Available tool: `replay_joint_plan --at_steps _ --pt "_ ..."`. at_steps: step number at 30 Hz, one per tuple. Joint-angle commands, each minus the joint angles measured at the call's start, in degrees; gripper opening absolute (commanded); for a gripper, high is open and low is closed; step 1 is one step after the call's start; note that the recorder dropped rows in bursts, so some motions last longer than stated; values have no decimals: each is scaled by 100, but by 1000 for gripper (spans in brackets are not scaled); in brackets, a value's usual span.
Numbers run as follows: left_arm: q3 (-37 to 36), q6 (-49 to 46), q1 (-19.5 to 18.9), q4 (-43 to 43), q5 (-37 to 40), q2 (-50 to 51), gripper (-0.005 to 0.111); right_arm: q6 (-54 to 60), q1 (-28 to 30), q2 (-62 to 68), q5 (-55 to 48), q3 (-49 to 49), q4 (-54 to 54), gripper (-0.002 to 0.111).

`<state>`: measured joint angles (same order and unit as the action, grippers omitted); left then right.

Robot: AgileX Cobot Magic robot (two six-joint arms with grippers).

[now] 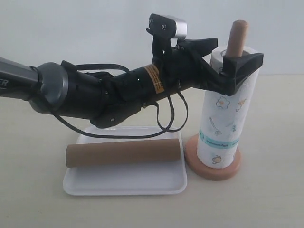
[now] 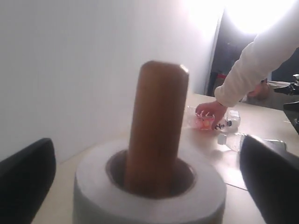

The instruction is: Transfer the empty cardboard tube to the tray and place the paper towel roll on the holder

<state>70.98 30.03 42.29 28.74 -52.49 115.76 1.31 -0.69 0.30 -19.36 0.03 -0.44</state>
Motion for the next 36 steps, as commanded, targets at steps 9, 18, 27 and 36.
replay_joint_plan --at_steps 9,18,27,36 --pt "-3 -719 10 -35 -19 -1468 110 -3 17 -30 44 -3 -13 0" --pt "-3 -106 1 1571 544 -2768 67 -3 17 -30 44 -3 -13 0" --pt "-45 441 1 2678 936 -3805 5 -3 17 -30 44 -3 -13 0" --pt "-45 516 1 2678 903 -3999 5 -3 17 -30 44 -3 -13 0"
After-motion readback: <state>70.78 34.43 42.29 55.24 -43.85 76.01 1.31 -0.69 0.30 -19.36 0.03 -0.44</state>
